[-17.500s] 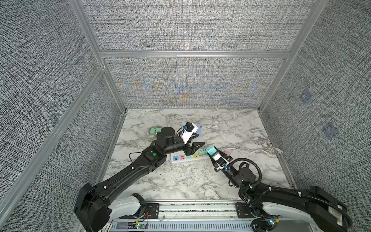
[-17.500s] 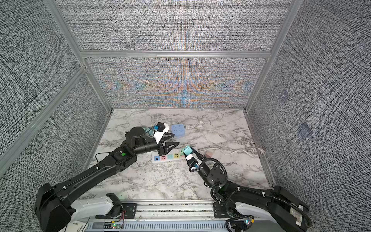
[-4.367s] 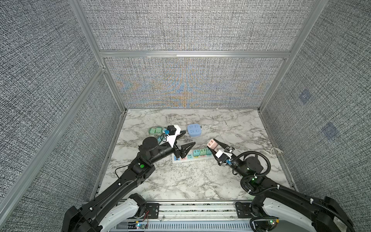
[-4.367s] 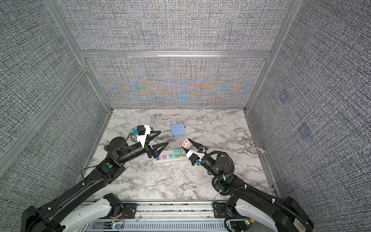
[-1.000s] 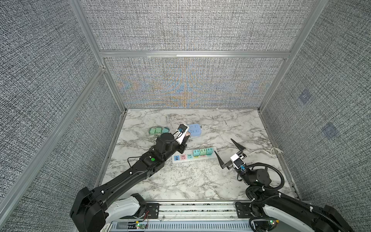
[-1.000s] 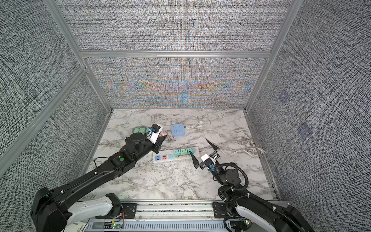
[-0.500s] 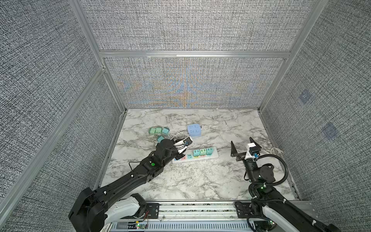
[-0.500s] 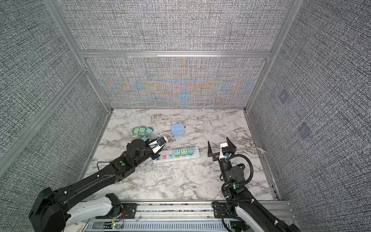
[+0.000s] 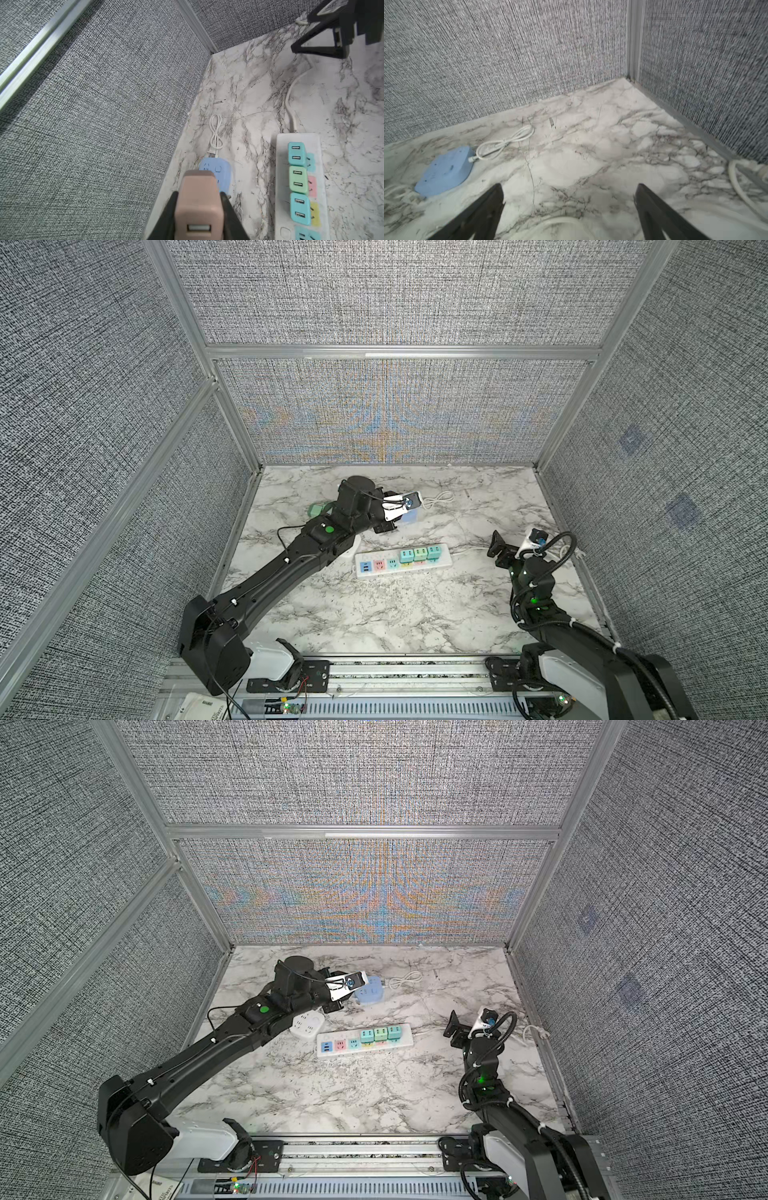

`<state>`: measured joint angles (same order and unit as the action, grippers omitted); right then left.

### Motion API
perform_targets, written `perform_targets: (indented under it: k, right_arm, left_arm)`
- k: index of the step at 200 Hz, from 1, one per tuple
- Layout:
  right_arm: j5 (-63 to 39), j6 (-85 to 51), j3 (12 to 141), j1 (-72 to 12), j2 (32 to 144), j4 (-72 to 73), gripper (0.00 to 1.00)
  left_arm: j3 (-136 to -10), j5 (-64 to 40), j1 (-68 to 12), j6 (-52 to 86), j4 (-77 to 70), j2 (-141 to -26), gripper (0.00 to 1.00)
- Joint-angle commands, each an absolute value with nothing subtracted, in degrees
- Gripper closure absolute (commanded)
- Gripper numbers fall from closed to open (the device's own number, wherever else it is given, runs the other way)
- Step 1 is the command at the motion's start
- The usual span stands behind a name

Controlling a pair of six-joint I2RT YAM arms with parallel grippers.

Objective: Insert plugs into power strip
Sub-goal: Insert the plug into the socket.

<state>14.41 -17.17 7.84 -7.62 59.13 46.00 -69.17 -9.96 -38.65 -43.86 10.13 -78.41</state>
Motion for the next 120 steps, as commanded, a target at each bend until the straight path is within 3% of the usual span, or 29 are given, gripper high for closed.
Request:
perform_targets:
  k: [1,51,120]
  right_arm:
    - [8.94,-21.69,8.53,-5.81,60.27,49.71,0.0]
    - [7.96,-23.19,7.8,-4.59,59.9,49.84,0.01]
    - [6.16,-24.17,6.37,-3.43,58.63,50.53,0.01]
  left_arm:
    - [-66.92,-13.8,-35.28,-48.03,16.28,-77.07,1.0]
    - [-46.11,-19.69,-28.62,-52.83,0.14,-69.47,1.0]
    - [-50.32,-22.68,-27.18,-58.43,10.0,-79.49,1.0]
